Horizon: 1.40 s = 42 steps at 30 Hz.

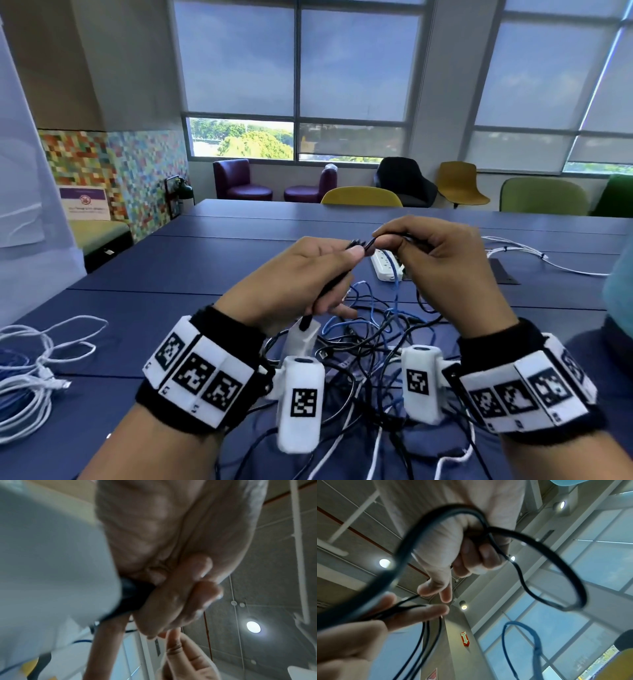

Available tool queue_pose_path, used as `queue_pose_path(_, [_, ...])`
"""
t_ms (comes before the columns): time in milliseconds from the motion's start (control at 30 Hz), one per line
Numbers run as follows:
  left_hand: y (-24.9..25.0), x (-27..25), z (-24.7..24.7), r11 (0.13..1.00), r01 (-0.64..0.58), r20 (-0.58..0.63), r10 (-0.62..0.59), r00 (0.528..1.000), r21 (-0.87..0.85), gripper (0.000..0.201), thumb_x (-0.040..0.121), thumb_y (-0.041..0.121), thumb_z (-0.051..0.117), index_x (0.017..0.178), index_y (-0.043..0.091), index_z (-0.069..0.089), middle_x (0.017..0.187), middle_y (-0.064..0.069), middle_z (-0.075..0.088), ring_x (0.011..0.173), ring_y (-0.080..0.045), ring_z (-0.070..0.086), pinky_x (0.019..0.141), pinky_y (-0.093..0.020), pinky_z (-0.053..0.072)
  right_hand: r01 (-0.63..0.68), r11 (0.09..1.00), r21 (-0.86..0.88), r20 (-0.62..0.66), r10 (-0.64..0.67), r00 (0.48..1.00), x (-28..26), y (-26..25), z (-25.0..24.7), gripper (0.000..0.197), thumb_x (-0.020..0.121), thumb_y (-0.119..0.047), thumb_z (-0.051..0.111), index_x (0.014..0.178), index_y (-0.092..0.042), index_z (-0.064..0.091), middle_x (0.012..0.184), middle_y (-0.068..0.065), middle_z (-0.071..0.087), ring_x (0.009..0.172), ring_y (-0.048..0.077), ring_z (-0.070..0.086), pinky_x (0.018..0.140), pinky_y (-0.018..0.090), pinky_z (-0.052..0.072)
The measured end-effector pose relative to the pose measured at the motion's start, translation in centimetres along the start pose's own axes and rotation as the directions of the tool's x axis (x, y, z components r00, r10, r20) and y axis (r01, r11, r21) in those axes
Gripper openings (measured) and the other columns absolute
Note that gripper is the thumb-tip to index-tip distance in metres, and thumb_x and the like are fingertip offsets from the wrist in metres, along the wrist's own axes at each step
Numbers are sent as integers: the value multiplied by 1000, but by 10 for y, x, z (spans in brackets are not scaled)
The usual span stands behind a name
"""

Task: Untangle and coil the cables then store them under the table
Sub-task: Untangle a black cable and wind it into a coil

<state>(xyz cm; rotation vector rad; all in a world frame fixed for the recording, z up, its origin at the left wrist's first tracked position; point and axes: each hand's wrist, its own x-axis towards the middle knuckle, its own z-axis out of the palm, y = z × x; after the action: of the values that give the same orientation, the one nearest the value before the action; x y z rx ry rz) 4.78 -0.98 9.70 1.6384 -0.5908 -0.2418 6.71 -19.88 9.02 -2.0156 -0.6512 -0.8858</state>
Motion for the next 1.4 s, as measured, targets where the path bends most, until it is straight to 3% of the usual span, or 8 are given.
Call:
queue_pose_path(133, [3, -6, -8, 972, 7, 115, 21, 993, -236, 35, 101, 19, 44, 124, -1, 60, 40, 3, 23, 38, -11, 11, 85, -61, 53, -13, 999, -51, -39, 11, 999, 0, 10, 2, 13, 95, -29, 60, 95, -30, 73, 67, -10, 67, 51, 7, 50, 49, 21, 35])
queue_pose_path(333, [5, -8, -15, 789, -26, 204, 190, 960, -614, 49, 99, 19, 31, 138, -7, 43, 45, 4, 18, 36, -8, 12, 96, -60, 46, -71, 979, -190, 129, 96, 987, -2, 8, 13, 20, 101, -37, 43, 88, -33, 58, 59, -2, 57, 53, 23, 49, 50, 40, 41])
queue_pose_path(533, [2, 0, -8, 667, -176, -36, 218, 975, -724, 49, 100, 15, 36, 140, -13, 33, 57, 3, 43, 36, -4, 26, 95, -60, 48, -121, 959, -256, 411, 221, 884, -7, -8, 26, 45, 98, -19, 38, 69, -51, 52, 61, -21, 53, 55, 0, 49, 51, 18, 32])
queue_pose_path(633, [2, 4, -2, 707, -302, -216, 211, 953, -640, 32, 102, 15, 35, 120, -8, 48, 90, -5, 71, 38, -5, 41, 85, -60, 53, -80, 953, -293, 530, 231, 816, -10, -13, 30, 39, 99, -12, 46, 67, -34, 53, 60, -24, 48, 60, -11, 50, 57, 14, 32])
queue_pose_path(767, [-1, 7, -2, 831, -354, -305, 236, 923, -429, 21, 105, 16, 32, 97, 7, 49, 121, -14, 68, 70, -28, 72, 89, -59, 52, -5, 952, -305, 604, 198, 772, -12, -23, 25, 38, 98, -18, 51, 62, -28, 49, 57, -27, 54, 57, -3, 50, 52, 15, 34])
queue_pose_path(1033, [-11, 11, -6, 971, -240, -299, 228, 926, -1, 17, 105, 10, 33, 103, 19, 47, 108, -10, 73, 82, -38, 72, 90, -43, 54, -79, 960, -267, 650, 240, 721, -9, -40, -7, 19, 82, -15, 56, 74, -25, 70, 60, -2, 62, 51, 8, 52, 51, 22, 42])
queue_pose_path(1200, [-8, 9, 4, 959, -84, -123, 121, 985, 272, 11, 104, 6, 36, 108, -3, 41, 100, -21, 70, 62, -20, 71, 56, -20, 51, -102, 956, -274, 573, 248, 781, -6, -40, -23, 15, 76, -14, 63, 75, -28, 70, 70, 0, 63, 61, 11, 56, 62, 27, 47])
queue_pose_path(1400, [-4, 5, 5, 882, 2, -18, 7, 1000, 472, 16, 104, 13, 37, 106, -2, 41, 80, -13, 72, 52, -20, 65, 55, -42, 43, -11, 924, -382, 402, 177, 898, -4, -31, -14, 18, 77, -21, 68, 65, -32, 60, 67, -8, 62, 91, 9, 48, 89, 44, 43])
